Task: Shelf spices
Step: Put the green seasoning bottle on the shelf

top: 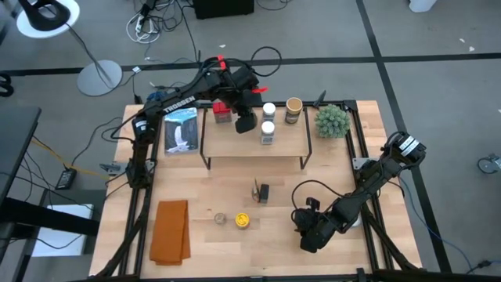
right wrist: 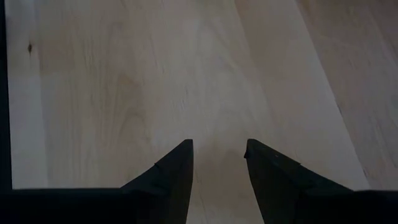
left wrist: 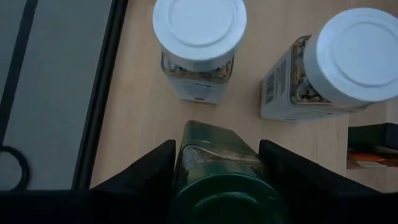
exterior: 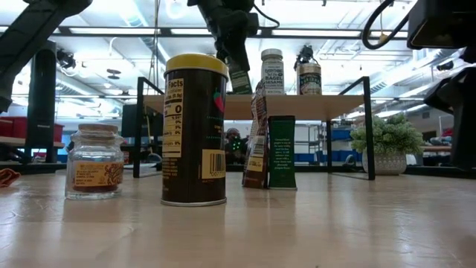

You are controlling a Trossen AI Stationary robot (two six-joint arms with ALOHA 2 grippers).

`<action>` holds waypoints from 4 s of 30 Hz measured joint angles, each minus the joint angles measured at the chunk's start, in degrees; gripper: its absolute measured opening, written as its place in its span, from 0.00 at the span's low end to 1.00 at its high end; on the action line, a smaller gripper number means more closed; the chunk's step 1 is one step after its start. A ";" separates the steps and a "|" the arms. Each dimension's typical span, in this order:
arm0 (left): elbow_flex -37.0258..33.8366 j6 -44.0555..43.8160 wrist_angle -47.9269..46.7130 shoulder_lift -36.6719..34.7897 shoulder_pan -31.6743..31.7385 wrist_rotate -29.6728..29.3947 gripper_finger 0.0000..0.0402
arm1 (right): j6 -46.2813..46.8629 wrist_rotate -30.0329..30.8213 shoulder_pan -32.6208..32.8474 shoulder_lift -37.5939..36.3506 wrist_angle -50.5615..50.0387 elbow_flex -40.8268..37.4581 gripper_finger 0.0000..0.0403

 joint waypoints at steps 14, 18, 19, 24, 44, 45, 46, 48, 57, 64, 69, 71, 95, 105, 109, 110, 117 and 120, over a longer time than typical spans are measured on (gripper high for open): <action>-0.05 -1.45 0.09 0.00 0.00 -1.31 0.57 | 0.00 -0.58 0.02 0.00 0.01 0.00 0.37; -0.05 -2.68 -0.32 0.00 0.00 -1.32 0.57 | 0.00 -0.70 0.22 0.00 0.12 0.00 0.37; -0.05 -2.82 -0.60 0.00 0.00 -1.32 0.57 | 0.00 -0.70 0.31 0.00 0.20 0.00 0.37; -0.08 -3.18 -1.83 0.00 0.00 -1.34 0.57 | 0.02 -0.72 0.35 0.00 0.29 0.00 0.37; -0.09 -4.22 -2.54 -0.07 0.00 -1.34 0.70 | 0.07 -0.70 0.39 0.00 0.55 0.00 0.37; -0.09 -4.22 -2.53 -0.07 0.00 -1.34 0.71 | 0.07 -0.70 0.39 0.00 0.55 0.00 0.37; -0.09 -4.20 -2.53 -0.07 0.00 -1.34 0.72 | 0.07 -0.70 0.39 0.00 0.55 0.00 0.37; -0.09 -3.65 -2.52 -0.07 0.00 -1.34 0.73 | 0.09 -0.70 0.39 0.00 0.55 0.00 0.37; 3.50 -0.98 -4.97 -0.07 0.00 -1.36 0.73 | 0.11 -0.70 0.39 0.00 0.78 0.00 0.37; 10.67 -1.86 -9.28 -0.63 -0.10 -1.34 0.73 | 0.11 -0.70 0.39 0.00 1.20 -0.01 0.37; 9.64 -6.88 -11.33 -3.08 -0.66 -1.65 0.73 | 0.17 -0.84 0.39 0.00 1.48 0.00 0.37; 9.64 -8.14 -13.15 -3.43 -1.29 -1.75 0.73 | 0.17 -1.02 0.39 0.00 1.92 0.00 0.37; -9.55 -14.73 14.84 -3.50 -29.85 -9.72 0.73 | 9.46 4.35 7.67 0.00 2.26 0.00 0.37; -28.75 -17.78 58.46 -3.43 -36.71 -15.41 0.73 | 8.63 7.13 8.24 0.00 4.05 0.00 0.37; -36.38 -20.83 72.96 -3.43 -36.57 -16.90 0.73 | 6.67 7.15 8.24 0.00 5.57 0.00 0.37; -38.43 -21.82 76.75 -3.43 -36.44 -16.95 0.73 | 6.25 7.15 8.24 0.00 5.83 0.00 0.37; -53.85 -25.12 93.11 -9.18 -36.59 -20.38 0.73 | 5.88 7.14 8.24 0.00 6.37 0.00 0.37; -62.04 -23.91 97.87 -15.47 -37.13 -24.96 0.73 | 5.81 8.19 8.24 0.00 6.33 0.00 0.37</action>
